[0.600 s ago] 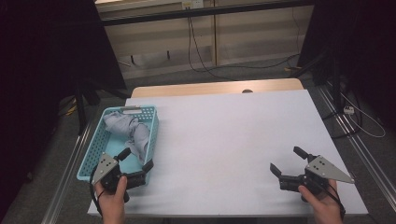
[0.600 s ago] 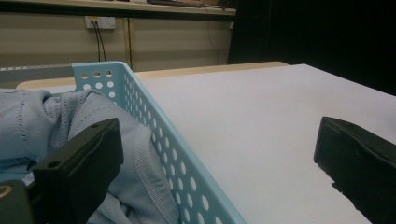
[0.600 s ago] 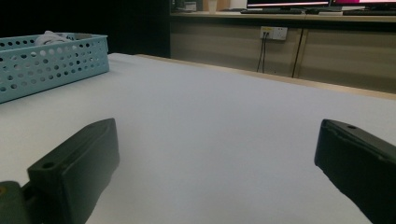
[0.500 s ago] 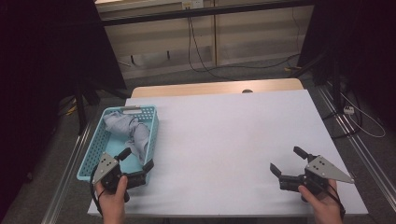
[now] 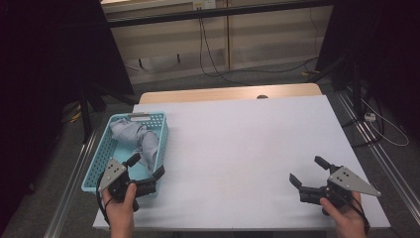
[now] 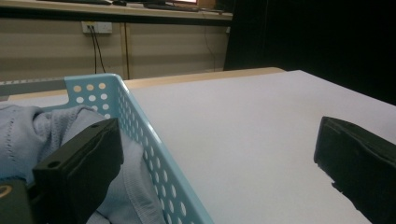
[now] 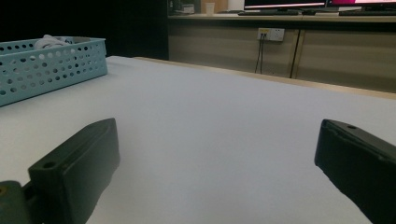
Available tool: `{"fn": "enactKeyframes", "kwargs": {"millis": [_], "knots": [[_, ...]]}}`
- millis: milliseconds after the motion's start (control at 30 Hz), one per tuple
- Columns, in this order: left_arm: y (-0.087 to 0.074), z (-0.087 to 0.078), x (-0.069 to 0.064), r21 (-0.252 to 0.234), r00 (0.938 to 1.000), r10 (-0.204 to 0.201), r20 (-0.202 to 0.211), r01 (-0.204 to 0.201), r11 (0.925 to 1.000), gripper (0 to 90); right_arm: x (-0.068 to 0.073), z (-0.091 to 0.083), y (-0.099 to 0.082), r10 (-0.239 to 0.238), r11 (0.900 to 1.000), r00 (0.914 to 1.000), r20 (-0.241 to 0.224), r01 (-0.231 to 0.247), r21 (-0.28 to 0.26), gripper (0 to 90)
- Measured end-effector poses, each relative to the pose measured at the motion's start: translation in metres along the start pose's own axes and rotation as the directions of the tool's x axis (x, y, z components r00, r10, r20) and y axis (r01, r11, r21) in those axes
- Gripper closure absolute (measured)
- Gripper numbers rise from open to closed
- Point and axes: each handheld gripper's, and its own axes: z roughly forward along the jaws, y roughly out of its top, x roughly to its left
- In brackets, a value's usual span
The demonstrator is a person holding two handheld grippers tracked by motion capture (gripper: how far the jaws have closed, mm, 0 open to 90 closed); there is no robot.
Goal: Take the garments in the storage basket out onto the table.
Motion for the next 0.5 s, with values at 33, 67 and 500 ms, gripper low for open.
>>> {"fn": "enactKeyframes", "kwargs": {"millis": [33,67,500], "knots": [[0.003,-0.001,0.0,-0.005,1.0,-0.007,-0.002,0.007,1.0,1.7,0.0,0.001,0.0,-0.001,1.0,1.0,-0.002,0.001,0.002,0.0],[0.004,-0.001,0.001,-0.007,1.0,-0.007,0.0,0.007,1.0,1.7,0.001,0.001,0.0,-0.004,1.0,1.0,-0.004,0.004,0.003,0.0],[0.039,0.002,0.009,-0.026,0.9997,-0.01,-0.021,0.009,0.9996,1.6,0.002,0.002,-0.001,-0.006,0.9999,0.9998,-0.019,0.006,0.009,0.0]]}}
